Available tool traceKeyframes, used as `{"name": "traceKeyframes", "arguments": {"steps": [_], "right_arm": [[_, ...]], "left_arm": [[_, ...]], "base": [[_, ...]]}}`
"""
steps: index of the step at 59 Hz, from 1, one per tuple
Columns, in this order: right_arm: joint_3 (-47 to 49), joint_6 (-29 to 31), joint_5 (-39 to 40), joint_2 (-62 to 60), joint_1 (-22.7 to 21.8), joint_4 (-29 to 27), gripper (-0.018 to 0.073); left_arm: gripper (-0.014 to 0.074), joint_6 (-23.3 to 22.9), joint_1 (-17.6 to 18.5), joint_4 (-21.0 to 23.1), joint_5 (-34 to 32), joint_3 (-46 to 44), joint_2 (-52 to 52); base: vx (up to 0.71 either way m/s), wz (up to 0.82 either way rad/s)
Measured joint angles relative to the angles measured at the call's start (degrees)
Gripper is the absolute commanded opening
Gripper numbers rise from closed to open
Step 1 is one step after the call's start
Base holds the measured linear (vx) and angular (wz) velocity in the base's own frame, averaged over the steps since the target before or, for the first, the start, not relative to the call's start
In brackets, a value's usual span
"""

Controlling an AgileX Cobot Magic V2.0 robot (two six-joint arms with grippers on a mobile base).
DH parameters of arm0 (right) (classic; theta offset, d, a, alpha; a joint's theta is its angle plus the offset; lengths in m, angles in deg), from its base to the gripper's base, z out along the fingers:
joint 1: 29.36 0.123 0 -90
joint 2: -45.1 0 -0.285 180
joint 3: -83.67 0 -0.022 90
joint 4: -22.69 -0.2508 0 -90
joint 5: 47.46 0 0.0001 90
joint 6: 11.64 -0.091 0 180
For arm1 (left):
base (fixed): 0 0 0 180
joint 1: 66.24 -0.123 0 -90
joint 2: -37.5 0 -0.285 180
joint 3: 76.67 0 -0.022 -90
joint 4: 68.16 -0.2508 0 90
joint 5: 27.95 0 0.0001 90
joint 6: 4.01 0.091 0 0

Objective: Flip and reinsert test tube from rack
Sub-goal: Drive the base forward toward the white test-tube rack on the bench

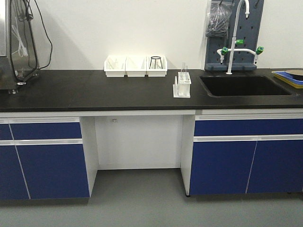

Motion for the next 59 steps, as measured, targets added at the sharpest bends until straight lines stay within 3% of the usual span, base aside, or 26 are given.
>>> {"name": "traceKeyframes", "arguments": {"steps": [59], "right_arm": [[0.0, 0.0, 0.0, 0.0, 0.0, 0.0, -0.0008]], "left_arm": [[-0.0006, 0.0, 0.0, 0.0, 0.0, 0.0, 0.0]], "base": [[0.04, -0.01]]}}
